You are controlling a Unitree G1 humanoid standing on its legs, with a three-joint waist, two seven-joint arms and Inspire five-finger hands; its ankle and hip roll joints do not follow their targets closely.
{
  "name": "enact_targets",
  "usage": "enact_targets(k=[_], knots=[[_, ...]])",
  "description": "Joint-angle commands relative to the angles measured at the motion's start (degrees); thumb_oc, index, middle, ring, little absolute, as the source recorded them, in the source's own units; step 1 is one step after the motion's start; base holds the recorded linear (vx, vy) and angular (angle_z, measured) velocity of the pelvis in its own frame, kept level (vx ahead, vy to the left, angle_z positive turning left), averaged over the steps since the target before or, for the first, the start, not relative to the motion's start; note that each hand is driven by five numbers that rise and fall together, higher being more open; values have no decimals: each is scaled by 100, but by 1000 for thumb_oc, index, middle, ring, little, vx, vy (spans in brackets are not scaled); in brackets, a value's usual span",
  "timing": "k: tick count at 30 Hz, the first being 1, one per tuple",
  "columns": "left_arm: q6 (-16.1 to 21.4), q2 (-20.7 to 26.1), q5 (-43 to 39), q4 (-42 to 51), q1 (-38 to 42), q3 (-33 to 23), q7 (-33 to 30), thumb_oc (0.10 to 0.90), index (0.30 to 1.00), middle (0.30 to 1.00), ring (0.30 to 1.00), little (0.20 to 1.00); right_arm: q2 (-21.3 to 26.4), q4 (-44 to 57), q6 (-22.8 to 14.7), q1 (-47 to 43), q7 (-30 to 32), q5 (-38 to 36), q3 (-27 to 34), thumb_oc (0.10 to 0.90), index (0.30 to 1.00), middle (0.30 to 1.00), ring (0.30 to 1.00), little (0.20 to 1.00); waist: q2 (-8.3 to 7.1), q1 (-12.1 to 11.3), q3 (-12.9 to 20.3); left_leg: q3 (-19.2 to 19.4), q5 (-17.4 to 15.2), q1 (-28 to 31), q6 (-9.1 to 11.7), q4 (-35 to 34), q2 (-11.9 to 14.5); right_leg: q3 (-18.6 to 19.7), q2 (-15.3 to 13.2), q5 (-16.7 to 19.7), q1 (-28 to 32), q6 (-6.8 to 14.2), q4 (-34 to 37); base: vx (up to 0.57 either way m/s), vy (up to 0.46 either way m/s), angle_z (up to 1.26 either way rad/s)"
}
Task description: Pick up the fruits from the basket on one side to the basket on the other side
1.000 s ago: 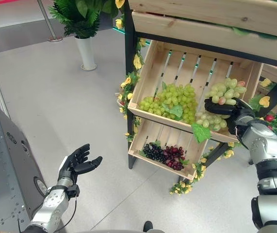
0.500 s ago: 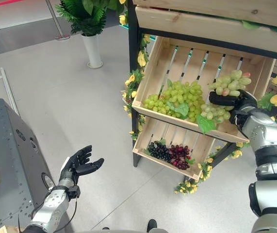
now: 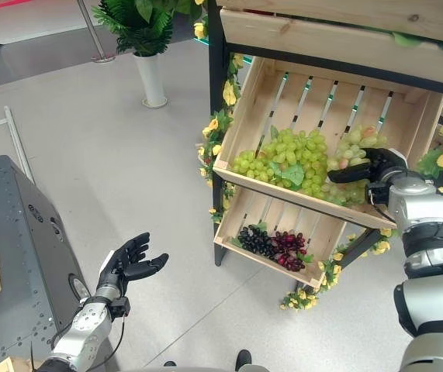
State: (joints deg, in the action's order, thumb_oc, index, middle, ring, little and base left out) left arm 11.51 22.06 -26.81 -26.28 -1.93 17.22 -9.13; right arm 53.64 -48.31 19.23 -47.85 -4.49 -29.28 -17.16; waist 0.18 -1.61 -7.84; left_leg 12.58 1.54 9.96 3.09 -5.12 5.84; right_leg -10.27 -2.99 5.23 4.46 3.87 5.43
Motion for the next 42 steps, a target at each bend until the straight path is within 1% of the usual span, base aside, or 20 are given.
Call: enact_targets(k=[1, 6, 8, 10, 13, 16, 21, 26, 29, 31, 33, 34, 36, 38, 40, 42], knots=[[645, 363, -54, 325, 659, 243, 28, 800, 900, 900, 900, 900, 768, -63, -646, -1414, 151, 516, -467, 800, 900, 900, 900, 900, -451, -70, 304, -163, -519, 2, -265, 12, -378, -96, -23, -453, 378, -91, -43, 0, 0, 0], [657, 356, -61, 307, 657, 304, 10, 800, 900, 900, 900, 900, 895, -21, -726, -1597, 204, 816, -687, 800, 900, 900, 900, 900, -472, -55, 315, -142, -526, -5, -266, 12, -381, -86, -22, -451, 365, -78, -43, 0, 0, 0], [676, 364, -67, 305, 632, 331, 17, 800, 900, 900, 900, 900, 974, 63, -787, -1710, 305, 1202, -847, 800, 900, 900, 900, 900, -486, -48, 320, -130, -525, -10, -266, 12, -384, -82, -22, -445, 355, -73, -43, 0, 0, 0], [655, 364, -65, 328, 628, 337, 5, 800, 900, 900, 900, 900, 986, 84, -819, -1736, 326, 1353, -897, 800, 900, 900, 900, 900, -487, -47, 323, -128, -527, -13, -268, 12, -386, -81, -22, -444, 352, -71, -43, 0, 0, 0], [691, 374, -82, 309, 604, 359, 28, 800, 900, 900, 900, 900, 1053, 181, -740, -1884, 429, 1595, -1120, 800, 900, 900, 900, 900, -496, -51, 328, -123, -525, -19, -274, 12, -396, -87, -28, -441, 347, -62, -43, 0, 0, 0], [697, 391, -100, 331, 579, 377, 24, 800, 900, 900, 900, 900, 1087, 309, -877, -1995, 595, 1947, -1303, 800, 900, 900, 900, 900, -503, -52, 335, -113, -528, -19, -282, 12, -401, -93, -35, -443, 346, -53, -43, 0, 0, 0], [727, 409, -128, 329, 536, 363, 97, 800, 900, 900, 900, 900, 1092, 748, -1018, -2006, 730, 2276, -1478, 800, 900, 900, 900, 900, -504, -50, 353, -107, -542, -17, -289, 12, -417, -95, -48, -450, 346, -38, -43, 0, 0, 0], [689, 389, -110, 368, 545, 340, 133, 800, 900, 900, 900, 900, 1010, 1155, -1057, -1828, 754, 2297, -1467, 800, 900, 900, 900, 900, -497, -41, 365, -94, -555, -18, -304, 12, -421, -98, -59, -458, 338, -29, -43, 0, 0, 0], [700, 371, -125, 365, 547, 295, 179, 800, 900, 900, 900, 900, 921, 1435, -1165, -1623, 805, 1983, -1299, 800, 900, 900, 900, 900, -485, -28, 356, -83, -566, -13, -309, 12, -418, -94, -61, -473, 341, -29, -43, 0, 0, 0], [677, 355, -105, 358, 560, 261, 219, 800, 900, 900, 900, 900, 827, 1602, -1306, -1404, 907, 1650, -1039, 800, 900, 900, 900, 900, -474, -14, 350, -86, -574, -8, -308, 12, -414, -92, -64, -481, 347, -29, -43, 0, 0, 0], [636, 334, -33, 330, 555, 233, 242, 800, 900, 900, 900, 900, 618, 1825, -1517, -1097, 1053, 1248, -660, 800, 900, 900, 900, 900, -452, -1, 354, -78, -586, -4, -307, 12, -411, -100, -71, -492, 351, -31, -43, 0, 0, 0], [591, 315, -48, 304, 561, 229, 242, 800, 900, 900, 900, 900, 438, 1996, -1662, -828, 1168, 1286, -407, 800, 900, 900, 900, 900, -436, 11, 360, -77, -593, -7, -302, 12, -409, -98, -73, -496, 347, -28, -43, 0, 0, 0], [536, 260, -25, 260, 557, 228, 199, 800, 900, 900, 900, 900, 138, 2380, -1824, -365, 1390, 1497, -65, 800, 900, 900, 900, 900, -414, 31, 359, -65, -597, -6, -308, 12, -400, -97, -78, -500, 340, -27, -43, 0, 0, 0], [467, 157, 34, 149, 532, 247, 178, 800, 900, 900, 900, 900, -230, 2904, -1942, 146, 1635, 1979, 264, 800, 900, 900, 900, 900, -378, 69, 349, -36, -602, 5, -320, 12, -387, -84, -80, -506, 339, -30, -43, 0, 0, 0], [461, 85, 83, 63, 513, 252, 154, 800, 900, 900, 900, 900, -435, 3196, -2029, 447, 1764, 2235, 400, 800, 900, 900, 900, 900, -356, 97, 328, -22, -606, 12, -332, 12, -384, -66, -79, -506, 335, -28, -43, 0, 0, 0], [542, -59, 176, -190, 435, 238, 131, 800, 900, 900, 900, 900, -959, 3951, -2170, 1241, 1899, 2720, 646, 800, 900, 900, 900, 900, -301, 199, 305, 34, -622, 21, -357, 12, -377, -11, -70, -505, 310, -18, -43, 0, 0, 0]])
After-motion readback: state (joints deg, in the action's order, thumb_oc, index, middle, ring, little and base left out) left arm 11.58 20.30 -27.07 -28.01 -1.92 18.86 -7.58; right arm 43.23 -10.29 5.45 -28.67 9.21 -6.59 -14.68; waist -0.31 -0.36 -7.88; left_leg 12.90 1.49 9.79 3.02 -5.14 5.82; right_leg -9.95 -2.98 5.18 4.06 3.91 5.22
